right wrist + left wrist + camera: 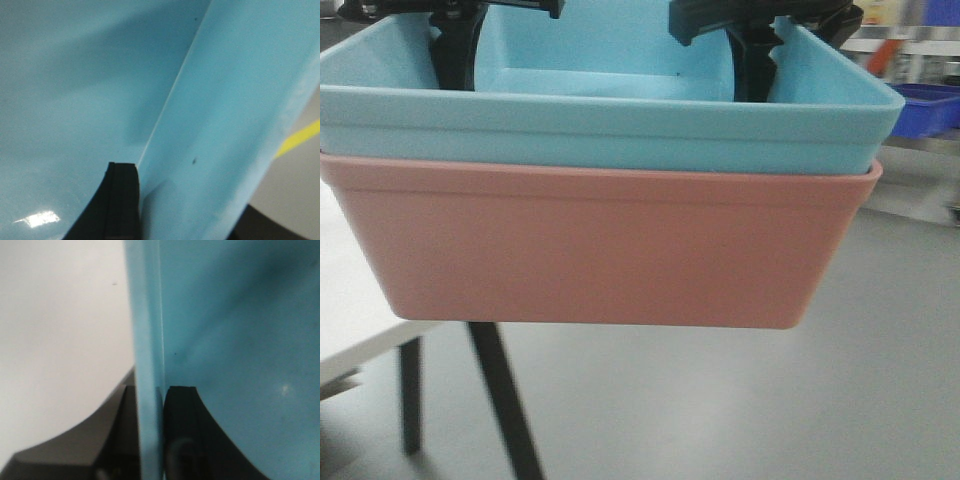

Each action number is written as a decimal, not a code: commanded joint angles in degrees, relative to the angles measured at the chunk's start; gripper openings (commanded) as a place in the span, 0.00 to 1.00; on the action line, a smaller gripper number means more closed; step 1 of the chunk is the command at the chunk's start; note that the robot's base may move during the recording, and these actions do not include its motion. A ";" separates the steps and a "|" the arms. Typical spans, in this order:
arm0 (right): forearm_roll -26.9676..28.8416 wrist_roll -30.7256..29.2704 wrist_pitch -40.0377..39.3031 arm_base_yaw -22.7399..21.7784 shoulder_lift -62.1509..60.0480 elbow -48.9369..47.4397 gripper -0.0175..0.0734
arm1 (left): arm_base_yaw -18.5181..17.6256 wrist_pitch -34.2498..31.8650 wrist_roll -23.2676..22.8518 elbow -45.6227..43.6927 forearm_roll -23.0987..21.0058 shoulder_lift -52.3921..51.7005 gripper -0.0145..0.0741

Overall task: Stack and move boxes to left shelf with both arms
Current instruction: 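Hold the stacked bins with both grippers while the base turns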

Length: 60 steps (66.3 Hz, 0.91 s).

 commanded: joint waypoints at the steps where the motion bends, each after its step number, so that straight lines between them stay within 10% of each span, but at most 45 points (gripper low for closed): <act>1: 10.56 1.42 -14.67 3.07 -2.56 -2.54 0.25 | -3.45 -17.85 -0.21 -3.11 -5.85 -2.64 0.16; 60: 10.56 1.42 -14.67 3.07 -2.56 -2.54 0.25 | -3.45 -17.85 -0.21 -3.11 -5.85 -2.64 0.16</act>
